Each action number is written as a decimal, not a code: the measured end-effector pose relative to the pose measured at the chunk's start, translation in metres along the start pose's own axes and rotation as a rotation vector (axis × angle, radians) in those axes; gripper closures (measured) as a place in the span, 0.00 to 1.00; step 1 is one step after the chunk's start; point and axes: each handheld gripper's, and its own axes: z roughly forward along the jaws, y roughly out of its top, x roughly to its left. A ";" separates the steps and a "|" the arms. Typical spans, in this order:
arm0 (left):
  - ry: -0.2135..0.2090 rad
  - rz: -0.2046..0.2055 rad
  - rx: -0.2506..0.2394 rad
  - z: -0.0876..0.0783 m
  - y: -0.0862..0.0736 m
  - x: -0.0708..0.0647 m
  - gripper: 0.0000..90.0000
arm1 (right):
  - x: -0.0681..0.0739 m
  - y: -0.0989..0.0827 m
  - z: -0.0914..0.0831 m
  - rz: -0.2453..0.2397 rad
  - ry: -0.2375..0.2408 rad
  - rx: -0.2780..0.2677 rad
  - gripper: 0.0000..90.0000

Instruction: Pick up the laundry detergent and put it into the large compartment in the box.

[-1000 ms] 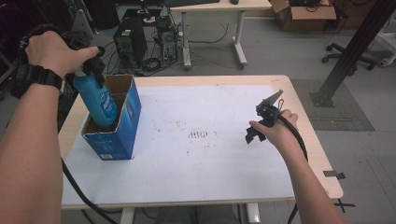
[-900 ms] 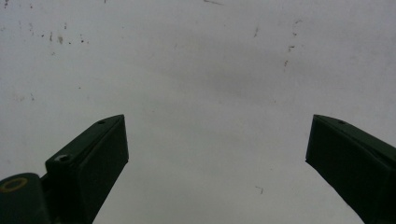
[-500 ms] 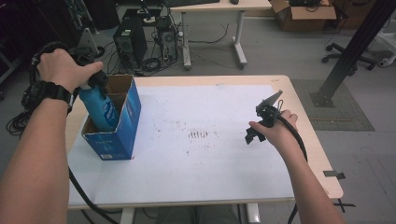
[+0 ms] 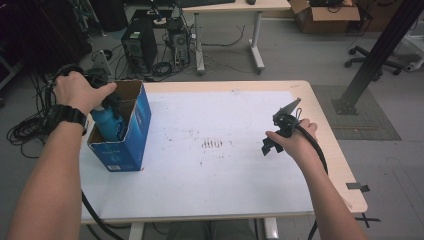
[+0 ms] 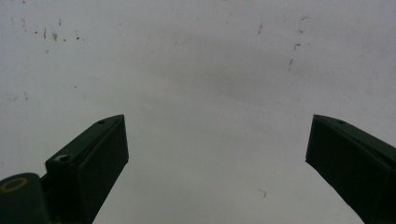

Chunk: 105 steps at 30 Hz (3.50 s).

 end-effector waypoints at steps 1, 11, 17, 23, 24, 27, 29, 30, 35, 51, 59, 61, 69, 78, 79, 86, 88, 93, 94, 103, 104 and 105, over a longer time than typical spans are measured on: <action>0.000 0.001 0.002 0.002 0.000 0.000 0.41 | 0.000 0.000 0.001 -0.001 0.000 0.000 0.06; -0.004 0.009 0.014 0.023 0.000 -0.002 0.41 | 0.000 0.000 0.003 -0.008 0.000 0.001 0.06; -0.002 0.004 0.020 0.032 -0.001 -0.001 0.41 | 0.000 0.000 0.004 -0.003 -0.002 0.006 0.06; -0.005 0.005 0.026 0.040 -0.001 -0.001 0.41 | 0.001 0.000 0.006 -0.002 0.000 0.007 0.06; -0.005 0.005 0.026 0.041 -0.001 -0.001 0.41 | 0.000 -0.001 0.007 -0.003 0.000 0.007 0.06; -0.009 0.001 0.019 0.041 -0.001 -0.001 0.41 | 0.000 -0.001 0.007 -0.004 0.000 0.008 0.06; -0.010 0.000 0.017 0.041 -0.001 0.000 0.41 | 0.000 -0.001 0.007 -0.002 0.001 0.009 0.06; -0.010 0.000 0.017 0.041 -0.001 0.000 0.41 | 0.000 -0.001 0.007 -0.002 0.001 0.008 0.06; -0.010 0.004 0.012 0.042 -0.001 -0.001 0.41 | 0.000 -0.001 0.007 -0.003 0.002 0.008 0.06; -0.014 -0.004 0.014 0.042 -0.001 0.000 0.40 | -0.002 -0.003 0.008 0.001 0.006 0.008 0.06; -0.025 -0.013 0.029 0.041 -0.001 0.000 0.36 | -0.002 -0.004 0.007 -0.006 0.003 0.005 0.06; -0.025 -0.015 0.026 0.041 -0.001 -0.001 0.35 | -0.002 -0.004 0.008 -0.009 0.003 0.002 0.06; -0.032 -0.022 0.019 0.038 -0.002 -0.001 0.32 | -0.002 -0.005 0.007 -0.001 0.006 0.006 0.06; -0.026 -0.031 0.001 0.024 -0.003 -0.001 0.31 | -0.002 -0.005 0.006 -0.010 0.005 0.001 0.06; -0.018 -0.029 -0.002 0.022 -0.003 -0.001 0.31 | -0.002 -0.005 0.006 -0.009 0.006 -0.001 0.06; -0.028 -0.027 -0.014 0.013 -0.004 -0.003 0.30 | 0.000 -0.005 0.005 -0.009 0.007 -0.003 0.06; -0.028 -0.030 -0.017 0.011 -0.005 -0.003 0.29 | 0.000 -0.006 0.004 -0.012 0.007 -0.004 0.06; -0.018 -0.025 -0.027 0.002 -0.005 -0.005 0.29 | 0.000 -0.006 0.003 -0.010 0.006 -0.005 0.06; -0.018 -0.023 -0.029 0.000 -0.005 -0.005 0.29 | 0.000 -0.006 0.003 -0.009 0.006 -0.003 0.06; -0.012 0.002 -0.045 -0.019 -0.005 -0.018 0.28 | 0.000 -0.009 0.001 -0.005 0.014 -0.010 0.06; -0.008 0.011 -0.050 -0.022 -0.004 -0.024 0.28 | 0.000 -0.009 0.000 -0.007 0.012 -0.009 0.06; -0.008 0.011 -0.050 -0.022 -0.004 -0.024 0.27 | 0.000 -0.009 0.000 -0.007 0.012 -0.009 0.06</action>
